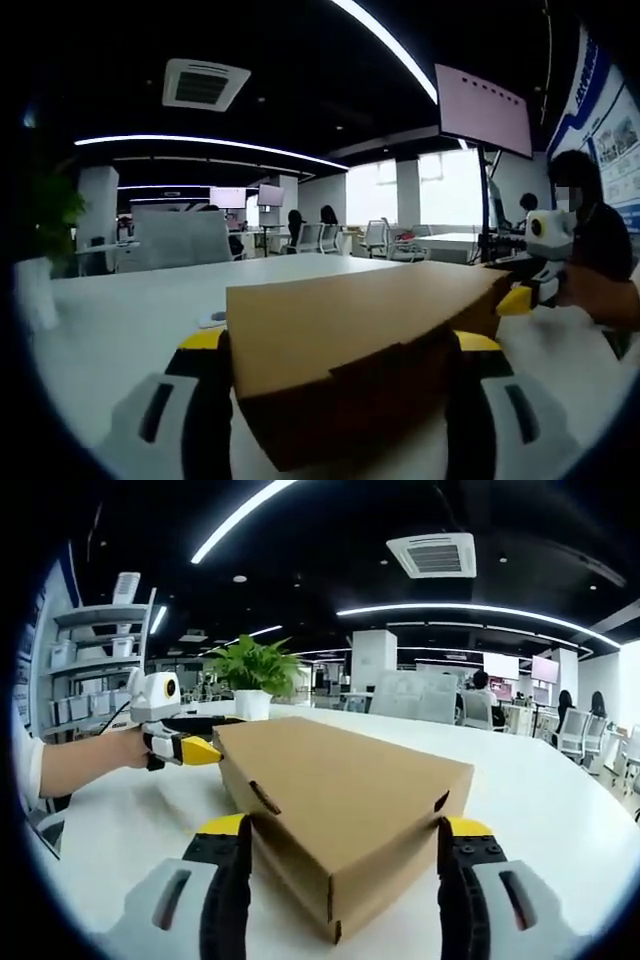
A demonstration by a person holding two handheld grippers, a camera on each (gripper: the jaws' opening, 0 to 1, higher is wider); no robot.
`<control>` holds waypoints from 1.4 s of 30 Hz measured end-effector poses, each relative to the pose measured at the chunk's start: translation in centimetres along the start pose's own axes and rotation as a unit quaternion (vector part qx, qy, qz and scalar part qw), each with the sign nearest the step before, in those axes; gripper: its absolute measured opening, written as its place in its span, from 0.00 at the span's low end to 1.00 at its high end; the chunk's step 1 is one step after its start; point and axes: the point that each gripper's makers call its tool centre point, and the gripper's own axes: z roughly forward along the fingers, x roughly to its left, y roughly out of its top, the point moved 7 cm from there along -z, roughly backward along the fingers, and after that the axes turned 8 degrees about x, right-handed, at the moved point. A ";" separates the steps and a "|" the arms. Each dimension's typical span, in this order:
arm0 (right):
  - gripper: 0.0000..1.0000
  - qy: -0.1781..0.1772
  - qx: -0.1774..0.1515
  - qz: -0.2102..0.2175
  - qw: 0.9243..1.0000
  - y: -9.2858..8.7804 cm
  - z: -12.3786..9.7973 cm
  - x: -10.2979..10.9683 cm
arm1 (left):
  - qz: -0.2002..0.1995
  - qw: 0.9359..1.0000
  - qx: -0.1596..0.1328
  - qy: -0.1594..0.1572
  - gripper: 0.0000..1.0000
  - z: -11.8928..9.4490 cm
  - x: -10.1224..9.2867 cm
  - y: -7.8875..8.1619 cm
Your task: Operate the shoe box by opening the lid, removing the specified soft item, and placing it in the target area until the item is outside and the box remains undamaged.
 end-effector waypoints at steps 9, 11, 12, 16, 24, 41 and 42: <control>0.75 0.004 -0.004 -0.003 1.000 -0.1 -0.2 0.0 | -0.003 1.000 -0.007 0.013 0.90 -0.6 -0.5 -0.2; 0.76 0.008 -0.006 -0.005 1.000 -0.2 -0.3 -0.1 | -0.003 1.000 -0.004 0.014 0.89 -0.7 -0.4 -0.1; 0.77 0.010 -0.005 -0.005 1.000 -0.1 -0.3 -0.2 | -0.001 1.000 0.004 0.015 0.88 -0.9 -0.3 0.0; 0.78 0.008 -0.013 0.017 1.000 0.0 -0.2 -0.1 | -0.005 1.000 0.002 0.008 0.84 -1.2 0.1 -0.2; 0.86 -0.014 -0.006 -0.004 1.000 0.4 0.6 0.1 | 0.003 1.000 -0.003 0.004 0.83 -1.1 0.4 -0.3; 0.89 0.005 -0.011 0.000 1.000 0.8 0.9 -0.2 | 0.004 1.000 -0.002 0.003 0.80 -1.2 0.2 -0.1; 0.89 0.006 -0.010 0.000 1.000 0.8 0.9 -0.3 | -0.002 1.000 -0.007 0.004 0.80 -1.3 0.1 -0.1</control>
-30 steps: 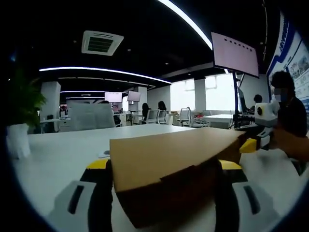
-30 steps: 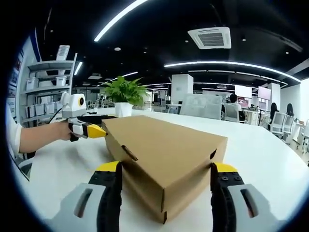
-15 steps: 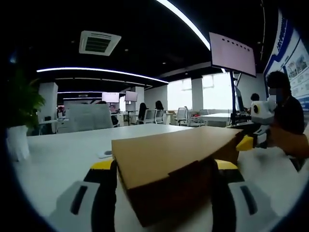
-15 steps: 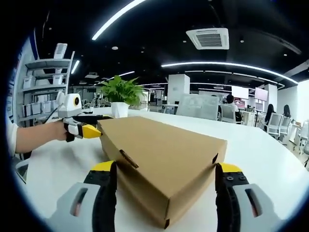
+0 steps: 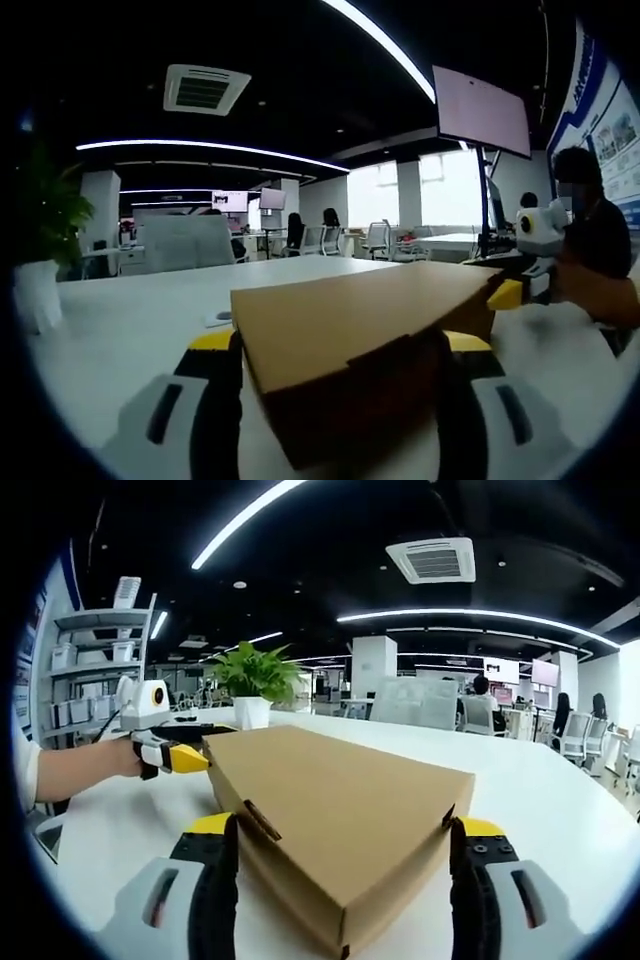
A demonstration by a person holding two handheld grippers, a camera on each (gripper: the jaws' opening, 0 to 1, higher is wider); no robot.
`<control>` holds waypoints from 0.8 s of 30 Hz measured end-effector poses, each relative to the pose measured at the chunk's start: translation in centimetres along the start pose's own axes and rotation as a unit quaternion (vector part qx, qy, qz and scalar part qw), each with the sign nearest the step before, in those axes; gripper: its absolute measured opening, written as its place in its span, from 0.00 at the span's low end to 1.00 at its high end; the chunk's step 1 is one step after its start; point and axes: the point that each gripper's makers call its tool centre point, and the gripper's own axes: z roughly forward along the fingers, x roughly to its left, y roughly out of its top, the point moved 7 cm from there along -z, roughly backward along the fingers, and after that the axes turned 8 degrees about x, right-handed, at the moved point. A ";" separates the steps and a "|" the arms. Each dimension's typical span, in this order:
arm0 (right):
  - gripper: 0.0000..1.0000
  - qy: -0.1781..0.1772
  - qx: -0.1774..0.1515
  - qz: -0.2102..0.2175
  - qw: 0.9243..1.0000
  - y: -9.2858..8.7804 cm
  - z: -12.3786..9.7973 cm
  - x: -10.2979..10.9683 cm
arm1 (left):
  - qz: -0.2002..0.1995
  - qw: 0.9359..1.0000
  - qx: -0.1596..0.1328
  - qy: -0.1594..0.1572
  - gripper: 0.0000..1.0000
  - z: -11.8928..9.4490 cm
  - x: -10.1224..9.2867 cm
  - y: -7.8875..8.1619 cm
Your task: Operate the shoe box by opening the lid, removing the specified soft item, and placing it in the target area until the item is outside and the box remains undamaged.
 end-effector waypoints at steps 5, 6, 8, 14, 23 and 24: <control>0.87 0.010 0.003 -0.004 1.000 -0.2 -0.5 0.1 | 0.000 1.000 -0.009 0.016 0.79 -0.8 -1.2 -0.3; 0.87 0.012 0.004 -0.004 1.000 -0.2 -0.6 0.1 | -0.002 1.000 -0.011 0.017 0.79 -1.0 -1.3 -0.4; 0.87 0.014 0.005 -0.005 1.000 -0.2 -0.7 0.2 | -0.006 1.000 -0.015 0.017 0.78 -1.1 -1.3 -0.4; 0.87 0.019 0.001 -0.007 1.000 -0.3 -1.0 0.3 | -0.005 1.000 -0.015 0.023 0.78 -1.5 -2.0 -0.5; 0.86 0.031 0.001 -0.011 0.999 -0.4 -1.4 0.5 | -0.009 0.999 -0.015 0.034 0.77 -2.4 -2.7 -0.5; 0.86 0.032 0.000 -0.011 0.999 -0.4 -1.5 0.5 | -0.010 0.999 -0.015 0.035 0.77 -2.5 -2.8 -0.6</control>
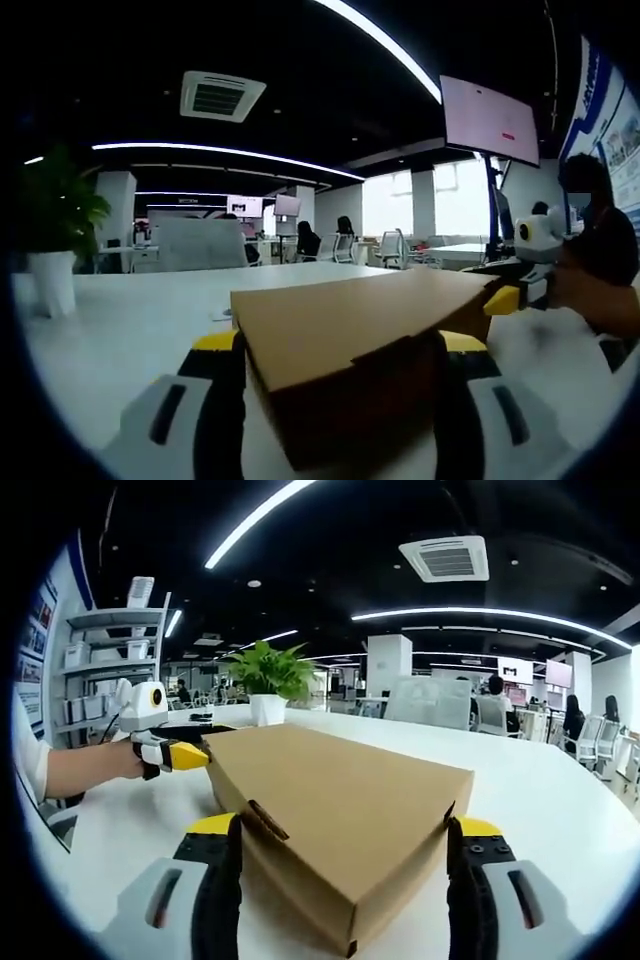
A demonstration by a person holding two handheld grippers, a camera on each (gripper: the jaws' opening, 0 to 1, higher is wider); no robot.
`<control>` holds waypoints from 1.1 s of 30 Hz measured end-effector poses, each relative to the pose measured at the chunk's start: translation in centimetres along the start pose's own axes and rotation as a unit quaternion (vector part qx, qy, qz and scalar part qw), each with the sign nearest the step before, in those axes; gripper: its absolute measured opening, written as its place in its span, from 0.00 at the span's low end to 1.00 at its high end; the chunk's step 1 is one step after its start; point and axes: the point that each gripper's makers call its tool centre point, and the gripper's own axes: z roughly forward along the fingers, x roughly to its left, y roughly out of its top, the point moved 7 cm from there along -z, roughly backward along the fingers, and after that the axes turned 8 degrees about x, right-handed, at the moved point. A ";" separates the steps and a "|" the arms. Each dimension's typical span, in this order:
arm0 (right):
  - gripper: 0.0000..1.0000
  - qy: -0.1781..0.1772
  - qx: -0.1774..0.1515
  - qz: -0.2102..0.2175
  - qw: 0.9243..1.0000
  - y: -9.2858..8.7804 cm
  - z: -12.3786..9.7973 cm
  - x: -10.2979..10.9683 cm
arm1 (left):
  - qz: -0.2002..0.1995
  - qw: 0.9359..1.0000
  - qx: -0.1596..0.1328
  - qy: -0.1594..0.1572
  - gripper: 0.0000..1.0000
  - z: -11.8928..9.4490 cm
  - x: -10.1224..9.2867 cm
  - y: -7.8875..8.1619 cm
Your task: Operate the shoe box by opening the lid, removing the specified soft item, and placing it in the target area until the item is outside and the box remains undamaged.
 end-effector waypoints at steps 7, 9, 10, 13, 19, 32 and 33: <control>0.86 0.009 -0.002 -0.003 1.000 -0.1 -0.2 0.1 | -0.002 1.000 -0.001 0.006 0.76 -0.8 -0.4 -0.1; 0.86 0.013 -0.002 -0.004 1.000 -0.1 -0.3 0.2 | -0.004 1.000 -0.001 0.007 0.76 -1.1 -0.5 -0.1; 0.86 0.014 -0.002 -0.004 1.000 -0.1 -0.3 0.2 | -0.005 1.000 -0.001 0.007 0.75 -1.3 -0.5 -0.2; 0.86 0.018 -0.003 -0.005 1.000 -0.1 -0.4 0.3 | -0.006 1.000 -0.001 0.008 0.74 -1.7 -0.7 -0.2; 0.85 0.022 -0.002 -0.008 1.000 -0.2 -0.6 0.7 | -0.005 1.000 -0.007 0.014 0.74 -2.4 -1.1 -0.4; 0.84 0.037 -0.001 -0.013 0.999 -0.3 -1.5 1.7 | -0.004 0.999 -0.001 0.032 0.73 -4.4 -2.4 -0.8; 0.84 0.038 -0.001 -0.013 0.999 -0.3 -1.6 1.8 | -0.003 0.999 0.000 0.032 0.73 -4.6 -2.4 -0.8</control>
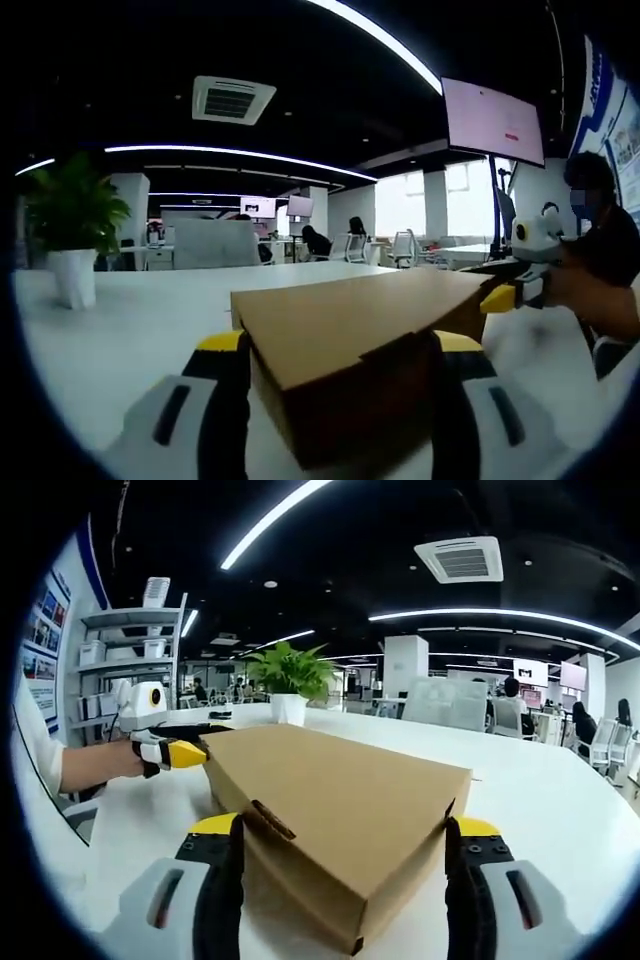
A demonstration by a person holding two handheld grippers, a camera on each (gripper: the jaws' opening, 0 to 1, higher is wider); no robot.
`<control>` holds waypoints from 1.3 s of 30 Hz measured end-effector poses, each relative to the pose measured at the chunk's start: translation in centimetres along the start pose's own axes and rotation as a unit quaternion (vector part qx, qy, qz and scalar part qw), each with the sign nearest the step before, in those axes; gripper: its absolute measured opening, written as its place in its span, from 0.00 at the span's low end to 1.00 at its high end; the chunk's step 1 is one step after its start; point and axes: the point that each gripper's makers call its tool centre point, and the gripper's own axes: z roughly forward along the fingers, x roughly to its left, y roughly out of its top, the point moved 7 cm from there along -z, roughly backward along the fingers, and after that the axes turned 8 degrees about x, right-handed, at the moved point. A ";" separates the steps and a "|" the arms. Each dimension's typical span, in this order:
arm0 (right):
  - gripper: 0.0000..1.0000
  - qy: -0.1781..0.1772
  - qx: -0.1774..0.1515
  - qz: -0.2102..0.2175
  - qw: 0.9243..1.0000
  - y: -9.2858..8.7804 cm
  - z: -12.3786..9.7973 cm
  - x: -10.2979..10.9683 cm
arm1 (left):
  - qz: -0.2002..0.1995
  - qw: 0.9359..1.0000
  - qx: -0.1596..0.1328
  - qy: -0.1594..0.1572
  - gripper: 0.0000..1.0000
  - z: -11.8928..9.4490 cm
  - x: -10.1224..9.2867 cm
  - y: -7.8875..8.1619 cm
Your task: Operate the shoe box by opening the lid, removing the specified soft item, and placing it in the target area until the item is outside and the box remains undamaged.
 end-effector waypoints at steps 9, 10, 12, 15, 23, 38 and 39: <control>0.84 0.011 0.002 -0.003 1.000 0.0 -0.5 0.9 | 0.005 1.000 -0.001 0.005 0.71 -1.6 -0.6 -0.3; 0.84 0.011 0.003 -0.004 1.000 0.0 -0.6 1.0 | 0.006 1.000 -0.001 0.005 0.71 -1.6 -0.7 -0.3; 0.84 0.011 0.003 -0.004 1.000 0.0 -0.7 1.1 | 0.005 1.000 -0.001 0.007 0.71 -1.8 -0.9 -0.4; 0.84 0.011 0.002 -0.005 1.000 -0.1 -0.9 1.4 | 0.005 1.000 -0.002 0.010 0.71 -2.2 -1.1 -0.5; 0.83 0.017 0.004 -0.007 1.000 -0.1 -1.3 1.8 | 0.003 1.000 -0.001 0.022 0.71 -3.2 -1.9 -0.6; 0.83 0.019 -0.001 -0.008 1.000 -0.3 -1.7 2.3 | 0.010 1.000 0.013 0.025 0.70 -3.9 -2.2 -0.7; 0.83 0.019 -0.001 -0.008 1.000 -0.2 -1.7 2.3 | 0.011 1.000 0.013 0.025 0.70 -3.9 -2.2 -0.7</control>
